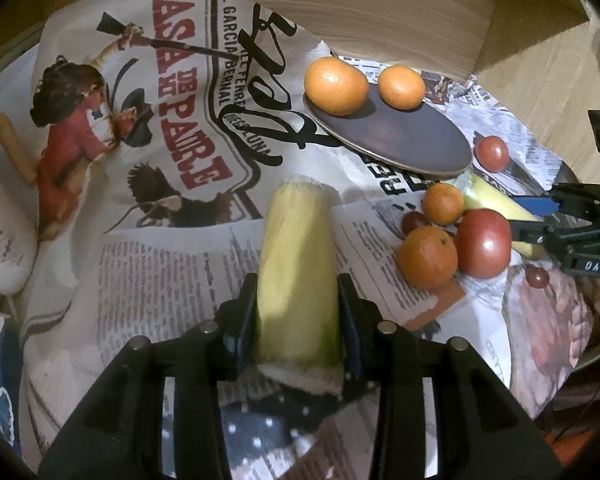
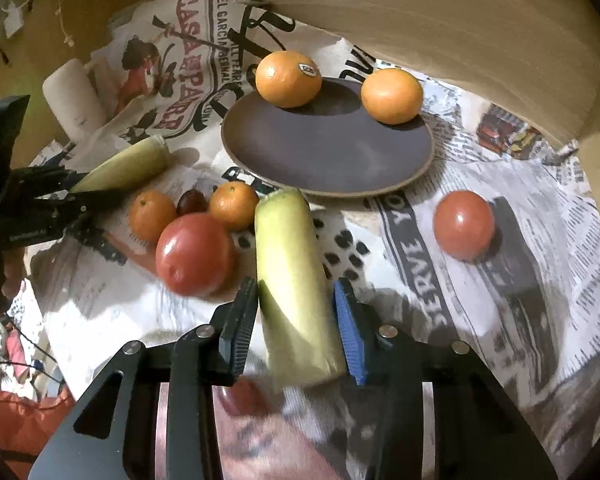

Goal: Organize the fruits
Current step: 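Carry both corn cobs onto the plate beside the oranges and release them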

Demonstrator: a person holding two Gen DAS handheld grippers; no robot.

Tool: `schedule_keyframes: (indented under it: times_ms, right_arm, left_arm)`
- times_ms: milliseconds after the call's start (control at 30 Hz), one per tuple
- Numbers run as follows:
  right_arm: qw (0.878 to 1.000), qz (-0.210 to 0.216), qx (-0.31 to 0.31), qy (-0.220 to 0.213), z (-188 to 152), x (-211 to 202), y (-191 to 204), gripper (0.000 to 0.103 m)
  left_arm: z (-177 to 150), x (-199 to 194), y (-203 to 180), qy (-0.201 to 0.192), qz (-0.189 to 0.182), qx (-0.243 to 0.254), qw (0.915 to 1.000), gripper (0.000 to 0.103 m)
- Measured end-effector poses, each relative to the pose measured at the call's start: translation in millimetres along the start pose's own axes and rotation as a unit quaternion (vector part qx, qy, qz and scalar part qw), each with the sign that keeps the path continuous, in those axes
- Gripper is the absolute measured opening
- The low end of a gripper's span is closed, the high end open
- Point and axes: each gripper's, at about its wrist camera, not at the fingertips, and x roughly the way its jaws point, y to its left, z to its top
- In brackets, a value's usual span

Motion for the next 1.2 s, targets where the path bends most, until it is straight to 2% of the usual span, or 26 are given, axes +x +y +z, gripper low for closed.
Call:
schedule_keyframes:
  times_ms: [133, 267, 467, 833, 1200]
  right_arm:
    - [1.000, -0.012, -0.017, 0.005, 8, 14, 6, 0.038]
    - [1.000, 0.002, -0.006, 0.008, 14, 24, 3, 0.035]
    - [1.000, 0.000, 0.000, -0.006, 12, 20, 2, 0.034]
    - [0.999, -0.002, 0.021, -0.043, 13, -8, -8, 0.034]
    - [0.996, -0.017, 0.027, -0.078, 42, -16, -15, 0.034]
  left_arm:
    - [7, 7, -1, 0.001, 0.000, 0.001, 1.0000, 0.037]
    - [14, 15, -3, 0.002, 0.002, 0.008, 1.0000, 0.037]
    - [18, 20, -10, -0.002, 0.018, 0.019, 0.9997, 0.038]
    - [26, -7, -11, -0.042, 0.004, 0.009, 0.9991, 0.038]
    - [51, -16, -19, -0.069, -0.022, 0.008, 0.9974, 0.037]
